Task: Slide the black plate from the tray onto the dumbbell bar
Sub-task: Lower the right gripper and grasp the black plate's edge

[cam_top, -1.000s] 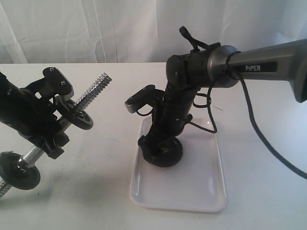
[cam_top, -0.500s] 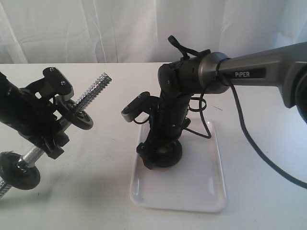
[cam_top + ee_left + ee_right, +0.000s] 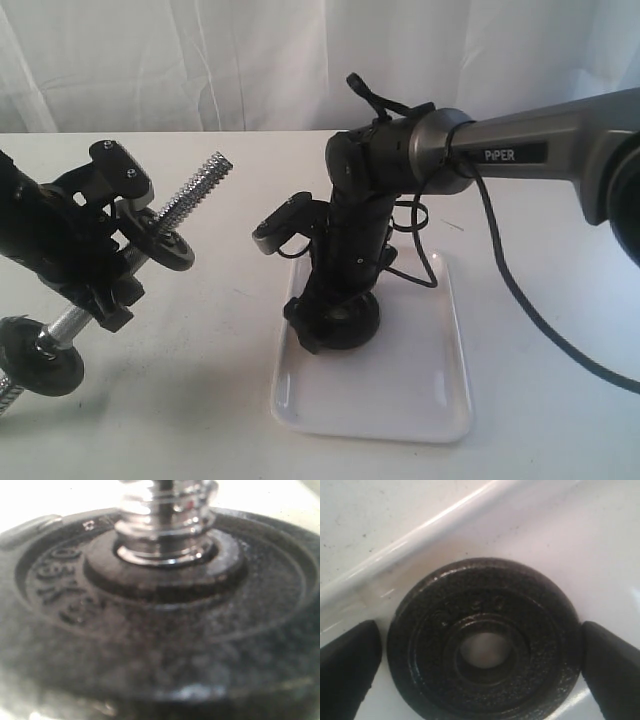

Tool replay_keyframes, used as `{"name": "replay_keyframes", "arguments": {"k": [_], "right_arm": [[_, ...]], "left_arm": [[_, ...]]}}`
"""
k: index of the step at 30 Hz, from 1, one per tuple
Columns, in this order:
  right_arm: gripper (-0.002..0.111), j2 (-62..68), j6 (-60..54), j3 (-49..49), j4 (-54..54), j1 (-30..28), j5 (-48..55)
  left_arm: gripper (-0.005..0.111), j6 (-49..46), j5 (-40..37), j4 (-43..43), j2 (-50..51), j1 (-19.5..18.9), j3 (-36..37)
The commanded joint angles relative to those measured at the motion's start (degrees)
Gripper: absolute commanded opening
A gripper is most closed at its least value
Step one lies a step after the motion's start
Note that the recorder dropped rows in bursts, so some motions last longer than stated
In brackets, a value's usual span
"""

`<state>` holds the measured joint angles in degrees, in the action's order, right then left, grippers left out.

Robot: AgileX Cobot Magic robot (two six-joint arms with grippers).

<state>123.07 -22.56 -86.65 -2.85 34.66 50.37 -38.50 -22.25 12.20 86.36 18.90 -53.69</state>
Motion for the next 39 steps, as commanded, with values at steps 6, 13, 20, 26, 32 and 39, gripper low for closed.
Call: {"name": "replay_keyframes", "arguments": {"k": [6,13,20,26,32,39], "right_arm": [[0.086,1.5,4.8,0.7,8.2,1.4,2.2],[0.030,1.5,7.1,0.7,8.2,1.4,2.3],[0.000,1.5,12.8,0.4,7.5,1.4,2.3],[0.000,-1.0,12.8,0.4,5.4,1.3,5.0],[0.000,-5.3,12.6,0.4,2.2,1.3,6.2],[0.000,-8.8,12.6,0.4,-0.7,0.0,8.3]], "left_arm": [[0.000,0.2,3.1,1.9,-3.0,0.1,-1.7],[0.000,0.2,3.1,1.9,-3.0,0.1,-1.7],[0.000,0.2,3.0,1.9,-3.0,0.1,-1.7],[0.000,0.2,3.0,1.9,-3.0,0.1,-1.7],[0.000,0.2,2.5,1.9,-3.0,0.1,-1.7],[0.000,0.2,2.1,1.9,-3.0,0.1,-1.7]]}}
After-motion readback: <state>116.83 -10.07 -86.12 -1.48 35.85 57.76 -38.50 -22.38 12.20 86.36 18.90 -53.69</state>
